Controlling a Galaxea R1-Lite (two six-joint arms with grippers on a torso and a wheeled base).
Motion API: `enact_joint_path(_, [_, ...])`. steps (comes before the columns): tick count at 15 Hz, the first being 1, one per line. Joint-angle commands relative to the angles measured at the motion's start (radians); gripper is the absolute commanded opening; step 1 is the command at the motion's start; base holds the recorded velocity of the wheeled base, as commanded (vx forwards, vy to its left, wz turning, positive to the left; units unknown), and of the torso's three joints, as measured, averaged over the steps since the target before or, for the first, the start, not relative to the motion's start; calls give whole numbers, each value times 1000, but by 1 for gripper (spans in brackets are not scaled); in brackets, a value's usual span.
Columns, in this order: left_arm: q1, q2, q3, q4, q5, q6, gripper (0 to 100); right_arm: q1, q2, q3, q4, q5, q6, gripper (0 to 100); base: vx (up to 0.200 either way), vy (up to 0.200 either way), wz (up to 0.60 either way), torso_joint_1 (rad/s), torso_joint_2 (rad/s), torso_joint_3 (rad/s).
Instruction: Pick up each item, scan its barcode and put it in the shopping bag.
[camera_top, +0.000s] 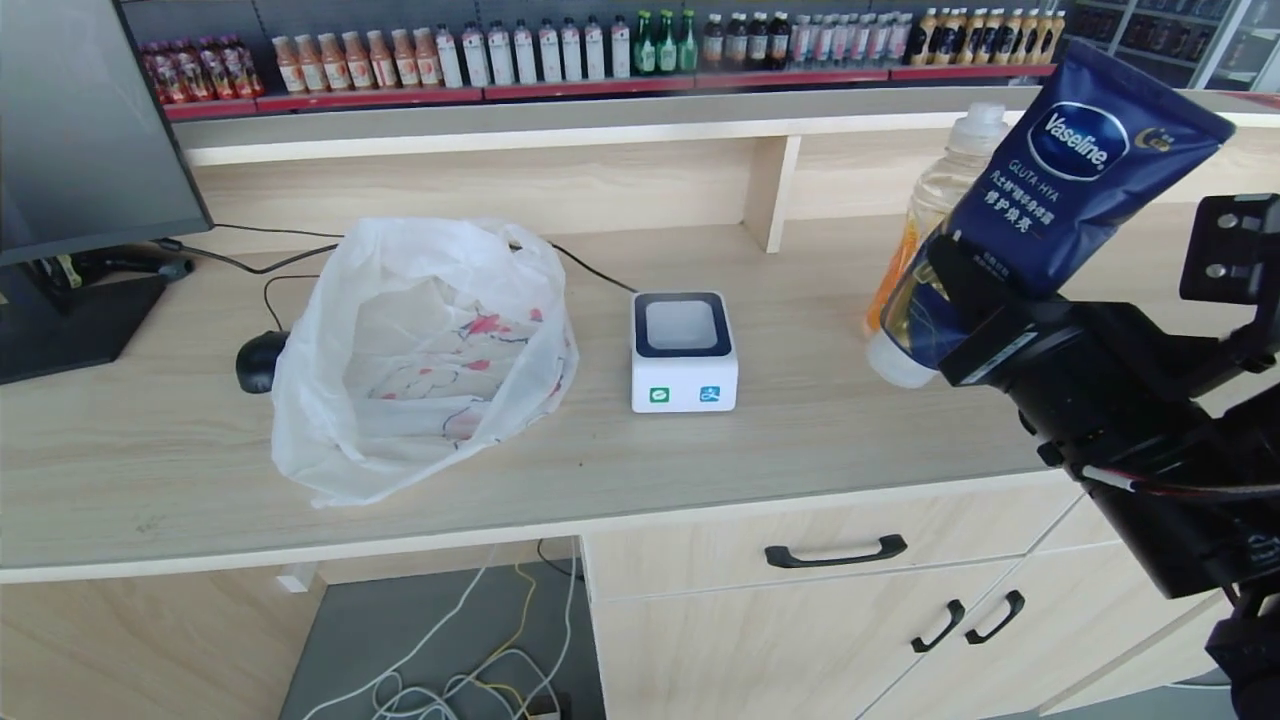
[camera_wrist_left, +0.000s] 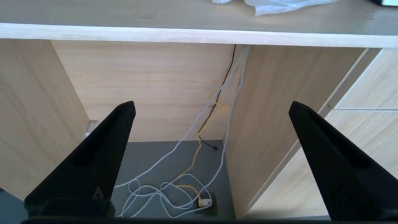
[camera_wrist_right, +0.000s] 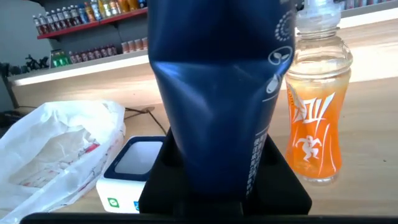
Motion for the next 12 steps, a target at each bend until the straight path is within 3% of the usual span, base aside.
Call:
enact_joint_path(1, [0, 0, 0, 0, 0, 0, 100, -1, 11, -2, -2, 1, -2, 0, 0, 0, 0, 0, 0, 0])
enact_joint_path(12, [0, 0, 0, 0, 0, 0, 100, 14, 91, -134, -2, 6, 11, 0, 0, 0, 0, 0, 0, 0])
